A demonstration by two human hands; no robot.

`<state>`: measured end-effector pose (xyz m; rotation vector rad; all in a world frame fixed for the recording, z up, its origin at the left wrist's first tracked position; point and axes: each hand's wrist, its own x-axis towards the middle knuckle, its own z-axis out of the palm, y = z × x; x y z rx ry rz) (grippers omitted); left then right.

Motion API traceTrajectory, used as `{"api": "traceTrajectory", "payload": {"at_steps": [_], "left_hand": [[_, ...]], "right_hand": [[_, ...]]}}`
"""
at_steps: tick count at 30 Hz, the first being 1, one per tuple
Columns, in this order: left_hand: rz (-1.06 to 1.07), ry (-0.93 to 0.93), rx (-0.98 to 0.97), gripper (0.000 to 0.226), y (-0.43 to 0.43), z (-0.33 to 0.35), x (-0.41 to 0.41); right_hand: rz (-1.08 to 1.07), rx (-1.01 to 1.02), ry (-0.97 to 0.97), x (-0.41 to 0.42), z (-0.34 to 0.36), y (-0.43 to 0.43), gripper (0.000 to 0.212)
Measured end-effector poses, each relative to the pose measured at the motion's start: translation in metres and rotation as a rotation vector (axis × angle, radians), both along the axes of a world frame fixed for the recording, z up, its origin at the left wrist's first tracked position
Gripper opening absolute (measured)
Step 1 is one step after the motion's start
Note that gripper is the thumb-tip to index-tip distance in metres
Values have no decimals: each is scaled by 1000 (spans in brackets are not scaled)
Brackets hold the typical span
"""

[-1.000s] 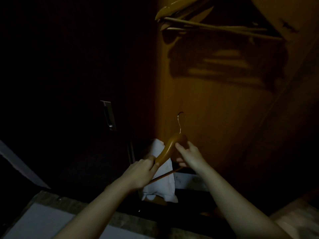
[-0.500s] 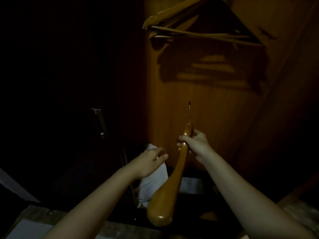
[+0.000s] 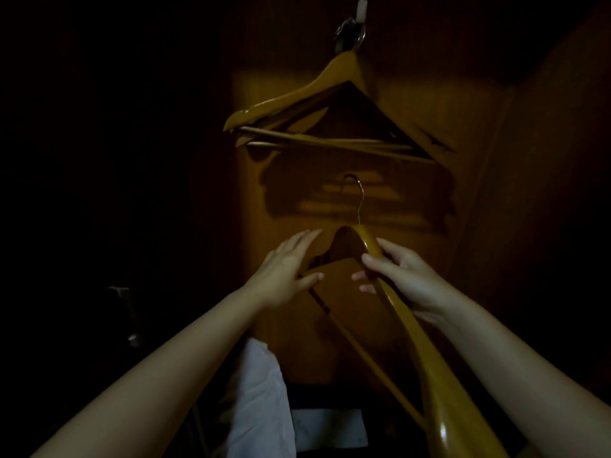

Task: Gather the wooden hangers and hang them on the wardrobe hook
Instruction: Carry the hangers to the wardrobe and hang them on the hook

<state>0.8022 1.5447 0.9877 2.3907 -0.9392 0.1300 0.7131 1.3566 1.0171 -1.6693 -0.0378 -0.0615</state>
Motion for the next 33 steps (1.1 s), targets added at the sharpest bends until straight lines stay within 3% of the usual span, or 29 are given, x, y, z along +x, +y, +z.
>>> {"api": "traceTrajectory", "payload": {"at_steps": [7, 10, 14, 17, 23, 29, 33], "left_hand": [[-65, -100, -94, 72, -40, 43, 27], [-6, -288, -133, 62, -54, 59, 35], [103, -541, -116, 59, -63, 84, 42], [151, -622, -130, 58, -66, 108, 48], [280, -753, -102, 57, -74, 154, 66], [461, -792, -44, 57, -88, 198, 90], [538, -740, -4, 55, -100, 217, 110]], "right_hand": [[119, 47, -51, 14, 52, -45, 23], [176, 37, -70, 18, 75, -62, 28], [190, -186, -154, 28, 104, -78, 26], [124, -346, -283, 40, 125, -85, 22], [-106, -628, -509, 68, 158, -87, 60], [-304, -978, -701, 112, 186, -87, 88], [-385, -1023, -716, 147, 203, -91, 83]]}}
